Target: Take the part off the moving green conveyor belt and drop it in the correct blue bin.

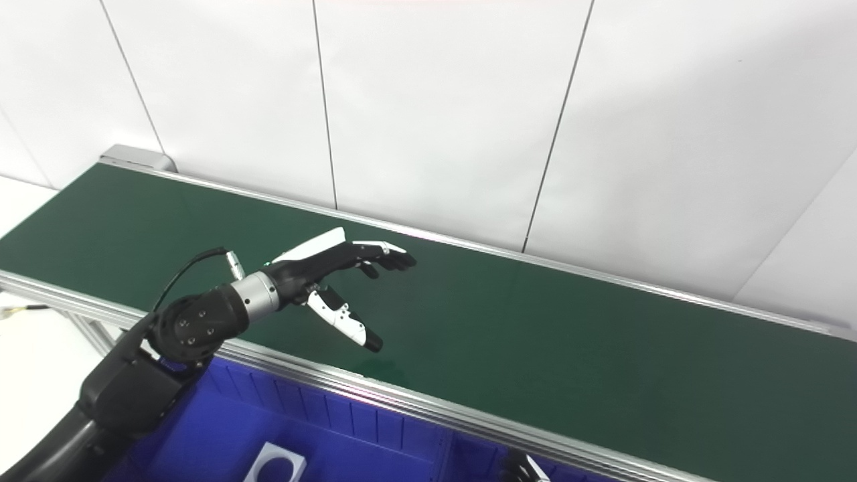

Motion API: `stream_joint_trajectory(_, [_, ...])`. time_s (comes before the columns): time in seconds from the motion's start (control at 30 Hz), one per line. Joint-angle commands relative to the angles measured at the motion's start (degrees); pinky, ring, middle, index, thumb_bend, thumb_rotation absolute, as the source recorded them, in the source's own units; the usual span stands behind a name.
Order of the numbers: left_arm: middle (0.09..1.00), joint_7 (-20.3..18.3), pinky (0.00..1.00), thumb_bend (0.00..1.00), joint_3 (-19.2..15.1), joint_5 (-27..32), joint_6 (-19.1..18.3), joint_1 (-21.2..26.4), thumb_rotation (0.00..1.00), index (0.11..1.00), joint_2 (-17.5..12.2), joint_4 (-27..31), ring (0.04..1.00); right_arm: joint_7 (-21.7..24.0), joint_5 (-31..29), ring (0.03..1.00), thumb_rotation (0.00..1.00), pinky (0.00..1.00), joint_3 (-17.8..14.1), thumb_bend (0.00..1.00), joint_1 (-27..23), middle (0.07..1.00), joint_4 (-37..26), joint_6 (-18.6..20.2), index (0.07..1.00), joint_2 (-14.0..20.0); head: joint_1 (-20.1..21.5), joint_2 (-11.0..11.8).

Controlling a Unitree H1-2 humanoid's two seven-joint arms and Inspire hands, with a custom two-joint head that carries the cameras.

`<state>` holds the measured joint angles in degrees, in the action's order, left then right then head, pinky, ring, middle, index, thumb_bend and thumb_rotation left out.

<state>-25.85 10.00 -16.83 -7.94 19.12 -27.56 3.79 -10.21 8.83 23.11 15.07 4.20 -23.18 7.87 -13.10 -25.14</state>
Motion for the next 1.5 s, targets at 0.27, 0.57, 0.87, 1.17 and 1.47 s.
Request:
stream_joint_trajectory(0.27, [0.885,5.93,0.76,0.88,1.22,-9.48,5.43,5.99,0.16,0.854,-2.16,-9.0,0.874,-0.57,0.06,0.79,0.67,0.67,-0.03,0.65,-0.07,0.815,-0.85,-3.73,0.846,-0.34,-0.15,0.04])
stream_joint_trajectory(0.57, [0.891,10.38,0.76,0.87,2.62,-16.07,9.04,8.7,0.15,0.867,-2.9,-16.43,0.876,-0.6,-0.03,0.79,0.67,0.67,0.04,0.65,0.01,0.815,-0.79,-3.73,0.847,-0.36,-0.17,0.22])
stream_joint_trajectory(0.87, [0.89,14.34,0.83,0.88,4.03,-21.4,9.42,9.84,0.18,0.869,-2.91,-19.38,0.881,-0.7,0.24,0.795,0.66,0.67,0.46,0.63,0.12,0.82,-0.91,-3.74,0.85,-0.2,-0.03,0.4])
stream_joint_trajectory(1.17, [0.885,14.22,0.82,0.91,5.43,-23.75,8.54,11.3,0.14,0.863,-2.36,-22.09,0.873,-0.96,0.26,0.794,0.66,0.68,0.65,0.64,0.29,0.82,-0.95,-3.74,0.849,-0.4,0.25,0.27])
stream_joint_trajectory(1.47, [0.876,15.46,0.78,0.92,9.18,-26.66,9.19,14.59,0.15,0.859,-1.39,-29.48,0.85,-1.3,0.33,0.791,0.67,0.67,1.03,0.65,0.44,0.817,-0.99,-3.74,0.847,-0.27,0.54,0.15])
